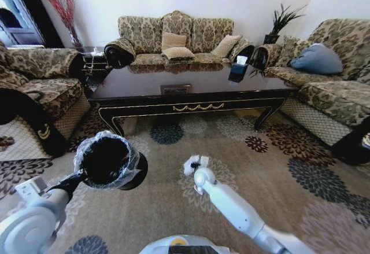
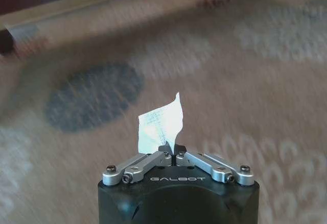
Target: Move to the front of the table and pick up the trash from the floor, then place it into the trash bin.
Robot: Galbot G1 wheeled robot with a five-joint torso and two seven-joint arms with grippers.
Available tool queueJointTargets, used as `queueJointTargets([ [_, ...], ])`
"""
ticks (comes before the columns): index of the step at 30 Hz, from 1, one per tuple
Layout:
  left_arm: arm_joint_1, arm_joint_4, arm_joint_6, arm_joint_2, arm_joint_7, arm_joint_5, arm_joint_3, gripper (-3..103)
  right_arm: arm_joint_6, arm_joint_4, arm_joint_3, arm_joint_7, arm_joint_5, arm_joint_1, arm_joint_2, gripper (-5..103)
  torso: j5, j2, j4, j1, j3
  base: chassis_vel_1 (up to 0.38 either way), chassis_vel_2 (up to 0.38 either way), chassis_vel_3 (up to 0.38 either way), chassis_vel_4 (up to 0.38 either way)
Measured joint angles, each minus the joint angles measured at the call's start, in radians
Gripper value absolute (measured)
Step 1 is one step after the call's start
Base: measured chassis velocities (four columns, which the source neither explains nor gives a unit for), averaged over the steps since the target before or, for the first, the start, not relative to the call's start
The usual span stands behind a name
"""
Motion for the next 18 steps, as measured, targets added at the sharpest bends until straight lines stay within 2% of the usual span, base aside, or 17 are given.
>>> queueJointTargets([
  [1, 0.0, 0.0, 0.0, 0.0, 0.0, 0.0, 0.0, 2, 0.0, 0.0, 0.0, 0.0, 0.0, 0.0, 0.0, 0, 0.0, 0.0, 0.0, 0.0, 0.0, 0.0, 0.0, 0.0, 0.0],
  [5, -0.014, 0.013, -0.001, 0.001, 0.003, 0.009, 0.034, 2, 0.001, 0.135, -0.024, 0.009, 0.053, 0.074, -0.095, 0, -0.0001, 0.0, -0.0006, 0.0, 0.0, 0.0, 0.0, 0.0, 0.0],
  [6, -0.014, 0.013, -0.001, 0.001, 0.003, 0.009, 0.034, 2, 0.001, 0.135, -0.024, 0.009, 0.053, 0.074, -0.095, 0, -0.0001, 0.0, -0.0006, 0.0, 0.0, 0.0, 0.0, 0.0, 0.0],
  [9, -0.023, 0.016, -0.001, -0.001, 0.005, 0.016, 0.06, 2, 0.022, 0.234, -0.06, -0.03, 0.086, 0.141, -0.16, 0, -0.0001, 0.0, -0.0005, 0.0, 0.0, 0.0, 0.0, 0.0, 0.0],
  [13, -0.029, 0.018, -0.001, -0.002, 0.005, 0.019, 0.076, 2, 0.038, 0.31, -0.103, -0.079, 0.126, 0.209, -0.191, 0, 0.0, 0.0, -0.0001, 0.0, 0.0, 0.0, 0.0, 0.0, 0.0],
  [16, -0.032, 0.02, -0.001, -0.003, 0.005, 0.021, 0.084, 2, 0.049, 0.346, -0.129, -0.104, 0.146, 0.25, -0.195, 0, -0.0001, 0.0, -0.0001, 0.0, 0.0, 0.0, 0.0, 0.0, 0.0],
  [18, -0.036, 0.023, 0.0, -0.004, 0.005, 0.022, 0.091, 2, 0.07, 0.392, -0.167, -0.147, 0.166, 0.31, -0.193, 0, 0.0, 0.0, -0.0001, 0.0, 0.0, 0.0, 0.0, 0.0, 0.0],
])
